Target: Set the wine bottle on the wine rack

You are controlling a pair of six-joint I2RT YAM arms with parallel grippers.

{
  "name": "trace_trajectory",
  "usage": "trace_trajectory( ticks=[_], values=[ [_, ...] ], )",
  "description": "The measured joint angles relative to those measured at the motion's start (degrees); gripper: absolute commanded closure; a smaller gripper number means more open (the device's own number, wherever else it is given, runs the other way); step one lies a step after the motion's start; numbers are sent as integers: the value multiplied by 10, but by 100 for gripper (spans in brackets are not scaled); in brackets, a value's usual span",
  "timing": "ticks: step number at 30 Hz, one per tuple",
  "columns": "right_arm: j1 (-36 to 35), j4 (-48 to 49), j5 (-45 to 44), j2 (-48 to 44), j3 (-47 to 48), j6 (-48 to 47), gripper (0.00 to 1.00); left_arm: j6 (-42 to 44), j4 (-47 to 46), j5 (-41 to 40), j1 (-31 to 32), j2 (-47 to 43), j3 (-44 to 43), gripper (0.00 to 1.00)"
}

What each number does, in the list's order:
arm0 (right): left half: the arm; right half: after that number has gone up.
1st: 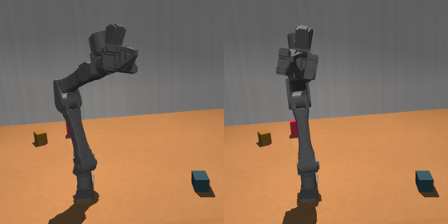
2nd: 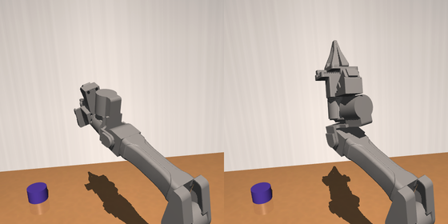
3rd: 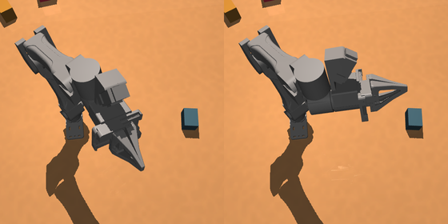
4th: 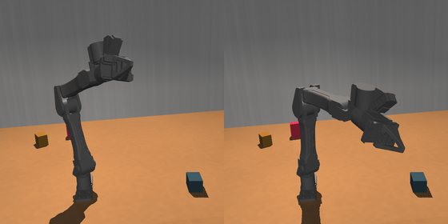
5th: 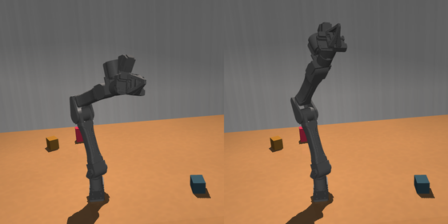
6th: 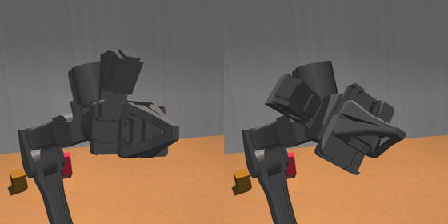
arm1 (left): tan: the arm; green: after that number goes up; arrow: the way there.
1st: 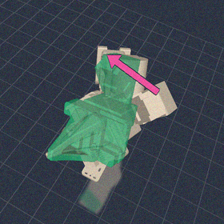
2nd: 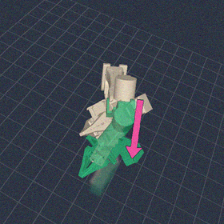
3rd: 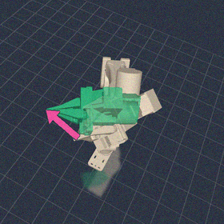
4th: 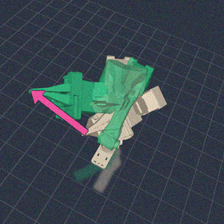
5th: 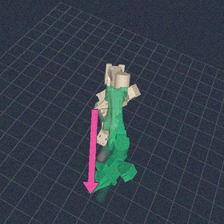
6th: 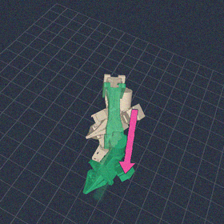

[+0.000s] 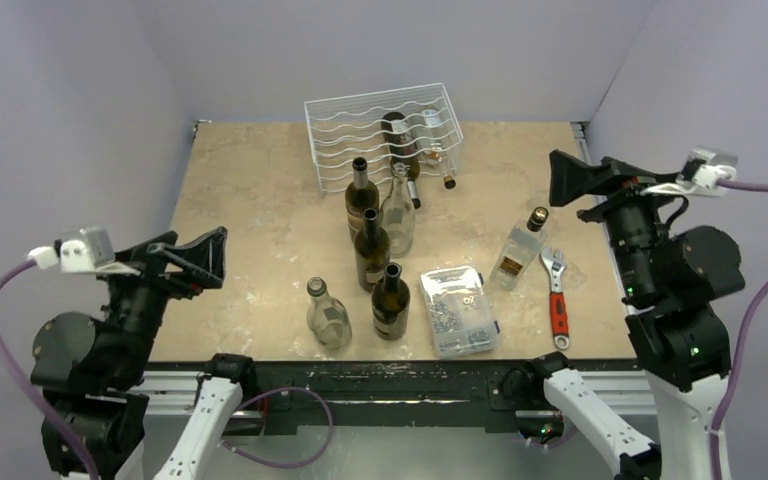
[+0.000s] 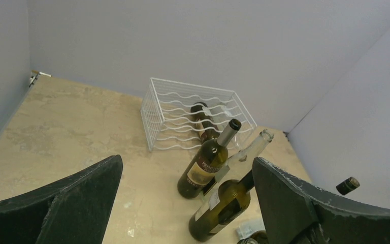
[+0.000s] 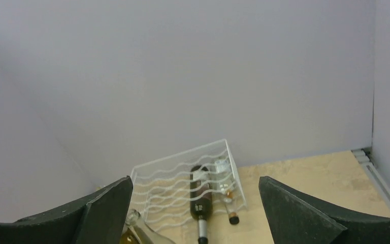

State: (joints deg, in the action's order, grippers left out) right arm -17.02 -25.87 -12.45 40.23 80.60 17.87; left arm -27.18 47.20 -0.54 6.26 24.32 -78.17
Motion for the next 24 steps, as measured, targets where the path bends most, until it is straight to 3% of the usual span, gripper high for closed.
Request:
trace_trajectory(
  ticks=[8,17,24],
  values=[
    [1,-47,35,64,0,6,1,19,-3,46,0,89,0,1],
    [-1,-76,118,163,69,43,1,13,-87,125,0,208,-5,1],
    [-78,-85,125,263,127,55,1,12,-144,169,2,326,-26,1]
  ],
)
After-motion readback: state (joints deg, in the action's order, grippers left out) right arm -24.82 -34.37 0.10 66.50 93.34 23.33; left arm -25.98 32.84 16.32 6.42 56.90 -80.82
